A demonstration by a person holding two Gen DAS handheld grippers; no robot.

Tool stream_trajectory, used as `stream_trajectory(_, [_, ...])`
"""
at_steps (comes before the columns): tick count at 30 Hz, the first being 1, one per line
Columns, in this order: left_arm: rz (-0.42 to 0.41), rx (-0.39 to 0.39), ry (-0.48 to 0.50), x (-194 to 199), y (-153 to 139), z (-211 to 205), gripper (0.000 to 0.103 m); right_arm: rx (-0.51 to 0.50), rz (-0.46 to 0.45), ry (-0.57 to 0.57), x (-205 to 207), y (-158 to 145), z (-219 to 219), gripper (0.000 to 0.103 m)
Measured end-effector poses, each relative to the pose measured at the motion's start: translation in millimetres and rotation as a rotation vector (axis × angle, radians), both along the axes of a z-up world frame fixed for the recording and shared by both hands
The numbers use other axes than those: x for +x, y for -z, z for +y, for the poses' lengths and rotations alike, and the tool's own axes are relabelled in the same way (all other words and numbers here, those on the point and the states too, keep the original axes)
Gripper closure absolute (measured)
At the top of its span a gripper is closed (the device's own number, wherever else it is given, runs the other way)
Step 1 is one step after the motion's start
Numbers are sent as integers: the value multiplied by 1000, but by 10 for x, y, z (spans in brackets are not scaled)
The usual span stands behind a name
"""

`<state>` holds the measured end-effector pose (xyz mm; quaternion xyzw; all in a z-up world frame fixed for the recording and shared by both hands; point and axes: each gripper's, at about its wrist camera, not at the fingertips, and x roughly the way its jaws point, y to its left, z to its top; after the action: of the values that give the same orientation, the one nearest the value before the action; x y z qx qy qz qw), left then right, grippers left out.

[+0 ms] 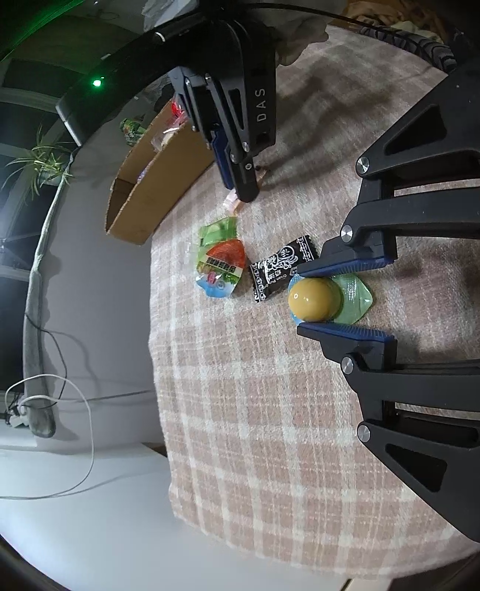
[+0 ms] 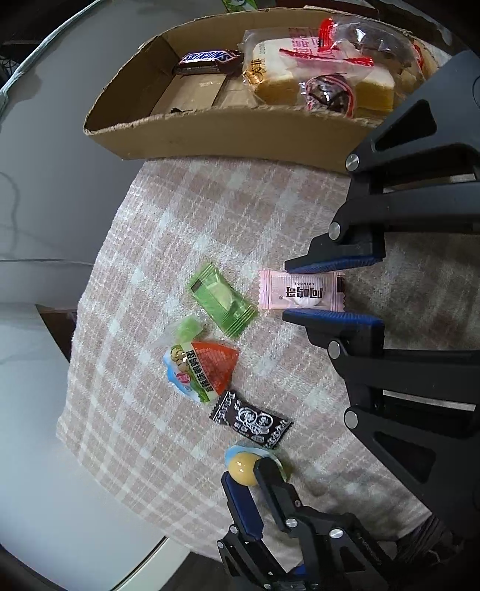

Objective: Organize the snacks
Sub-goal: 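Carry both candies over the box and open both tools to drop them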

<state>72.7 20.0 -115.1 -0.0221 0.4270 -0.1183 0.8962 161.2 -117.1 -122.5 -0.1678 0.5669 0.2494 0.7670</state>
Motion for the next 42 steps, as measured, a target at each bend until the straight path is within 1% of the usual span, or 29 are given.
stream_trajectory(8, [-28, -40, -15, -48, -114, 59, 80, 75, -18, 20, -141, -243, -237, 83])
stream_trajectory(11, [-35, -52, -12, -59, -149, 49, 80, 118, -26, 27, -202, -358, -347, 83])
stream_trajectory(15, [-45, -71, -8, -81, -222, 32, 80, 166, -64, 38, -229, -543, -495, 83])
stream_trajectory(17, [-52, -80, -2, -50, -261, -12, 80, 187, -83, 56, -211, -659, -636, 83])
stream_trajectory(22, [-78, -84, 10, 3, -383, -118, 80, 204, -123, 103, -101, -855, -921, 83])
stream_trajectory(26, [-81, -104, 9, 110, -442, -177, 80, 218, -155, 136, -5, -979, -1174, 83])
stream_trajectory(30, [-100, -111, 26, 255, -572, -322, 80, 229, -183, 175, 141, -1071, -1401, 83])
stream_trajectory(37, [-133, -119, 66, 546, -816, -646, 80, 228, -211, 233, 393, -1106, -1688, 83])
stream_trajectory(42, [-137, -133, 83, 774, -892, -852, 80, 223, -209, 262, 588, -1069, -1794, 83])
